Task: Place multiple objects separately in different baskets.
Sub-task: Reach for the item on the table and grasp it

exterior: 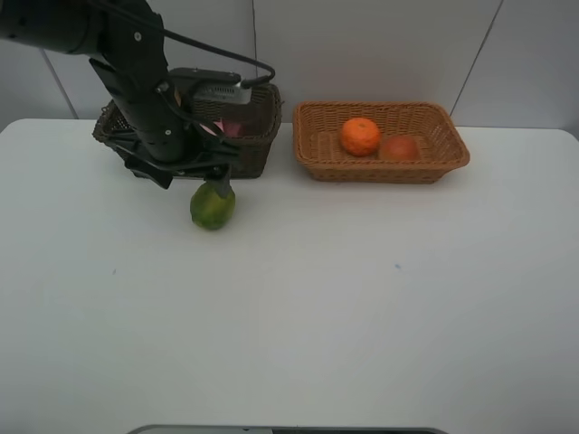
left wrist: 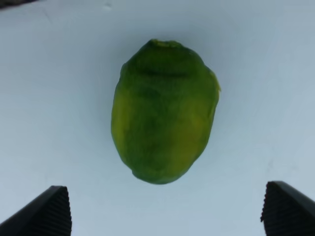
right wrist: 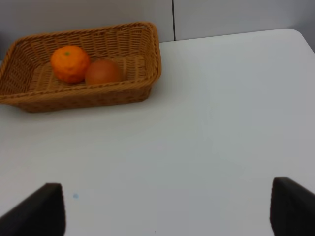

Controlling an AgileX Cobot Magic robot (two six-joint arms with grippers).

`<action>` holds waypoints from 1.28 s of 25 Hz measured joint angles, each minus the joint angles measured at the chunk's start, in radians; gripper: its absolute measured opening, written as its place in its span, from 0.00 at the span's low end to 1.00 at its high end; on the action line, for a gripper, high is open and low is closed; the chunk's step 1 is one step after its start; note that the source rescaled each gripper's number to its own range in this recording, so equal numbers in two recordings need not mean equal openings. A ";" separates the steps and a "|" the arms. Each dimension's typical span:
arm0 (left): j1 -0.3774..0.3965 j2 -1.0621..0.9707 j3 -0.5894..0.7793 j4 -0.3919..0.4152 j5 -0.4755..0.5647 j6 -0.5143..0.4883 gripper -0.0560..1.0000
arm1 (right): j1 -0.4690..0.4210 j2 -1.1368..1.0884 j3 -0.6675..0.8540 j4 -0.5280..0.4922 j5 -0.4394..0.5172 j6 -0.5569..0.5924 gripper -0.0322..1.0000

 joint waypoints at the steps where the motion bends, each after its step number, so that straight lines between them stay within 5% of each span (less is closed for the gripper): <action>1: -0.001 0.005 0.001 0.000 -0.009 0.000 1.00 | 0.000 0.000 0.000 0.000 0.000 0.000 0.82; 20: -0.003 0.155 0.017 0.070 -0.233 -0.023 1.00 | 0.000 0.000 0.000 0.000 0.000 0.000 0.82; 32: -0.003 0.224 0.019 0.095 -0.278 -0.023 0.99 | 0.000 0.000 0.000 0.000 0.000 0.000 0.82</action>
